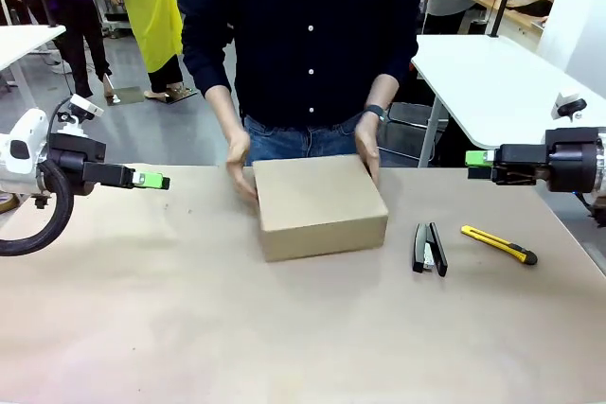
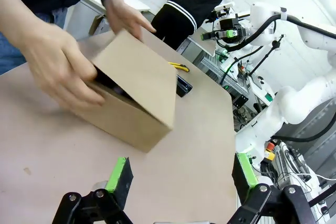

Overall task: Pack the item into the box.
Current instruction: Close the Mailer Box.

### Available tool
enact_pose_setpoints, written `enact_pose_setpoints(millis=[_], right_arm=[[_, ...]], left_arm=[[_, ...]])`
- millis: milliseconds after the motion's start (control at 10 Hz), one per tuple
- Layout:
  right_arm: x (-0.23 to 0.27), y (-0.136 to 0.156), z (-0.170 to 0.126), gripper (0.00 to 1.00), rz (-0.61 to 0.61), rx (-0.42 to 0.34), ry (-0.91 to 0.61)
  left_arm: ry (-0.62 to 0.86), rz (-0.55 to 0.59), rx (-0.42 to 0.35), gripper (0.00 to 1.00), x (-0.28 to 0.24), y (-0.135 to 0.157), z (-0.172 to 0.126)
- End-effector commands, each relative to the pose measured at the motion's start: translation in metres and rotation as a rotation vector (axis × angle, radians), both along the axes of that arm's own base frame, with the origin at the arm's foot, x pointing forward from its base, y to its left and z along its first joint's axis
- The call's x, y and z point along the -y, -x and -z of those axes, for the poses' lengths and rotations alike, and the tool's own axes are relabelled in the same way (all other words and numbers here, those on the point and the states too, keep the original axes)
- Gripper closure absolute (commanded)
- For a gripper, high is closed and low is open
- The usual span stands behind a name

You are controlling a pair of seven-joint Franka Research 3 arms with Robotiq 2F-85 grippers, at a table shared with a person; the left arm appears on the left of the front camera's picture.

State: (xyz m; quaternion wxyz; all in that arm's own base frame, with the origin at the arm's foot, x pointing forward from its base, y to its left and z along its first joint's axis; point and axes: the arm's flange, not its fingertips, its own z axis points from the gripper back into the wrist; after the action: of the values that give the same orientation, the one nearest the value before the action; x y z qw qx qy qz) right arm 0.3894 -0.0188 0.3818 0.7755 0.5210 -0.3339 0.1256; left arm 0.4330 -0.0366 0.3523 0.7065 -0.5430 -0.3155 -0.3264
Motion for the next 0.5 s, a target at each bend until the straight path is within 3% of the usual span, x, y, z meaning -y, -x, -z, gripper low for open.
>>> enact_pose_setpoints(millis=[0, 400], right_arm=[[0.0015, 0.0001, -0.0003, 0.00, 0.004, 0.022, 0.015], [0.0015, 0.0001, -0.0003, 0.00, 0.004, 0.022, 0.015]], left_arm=[[-0.001, 0.001, 0.017, 0.00, -0.0015, 0.0004, -0.0011], [-0.001, 0.001, 0.017, 0.00, -0.0015, 0.0004, -0.0011]])
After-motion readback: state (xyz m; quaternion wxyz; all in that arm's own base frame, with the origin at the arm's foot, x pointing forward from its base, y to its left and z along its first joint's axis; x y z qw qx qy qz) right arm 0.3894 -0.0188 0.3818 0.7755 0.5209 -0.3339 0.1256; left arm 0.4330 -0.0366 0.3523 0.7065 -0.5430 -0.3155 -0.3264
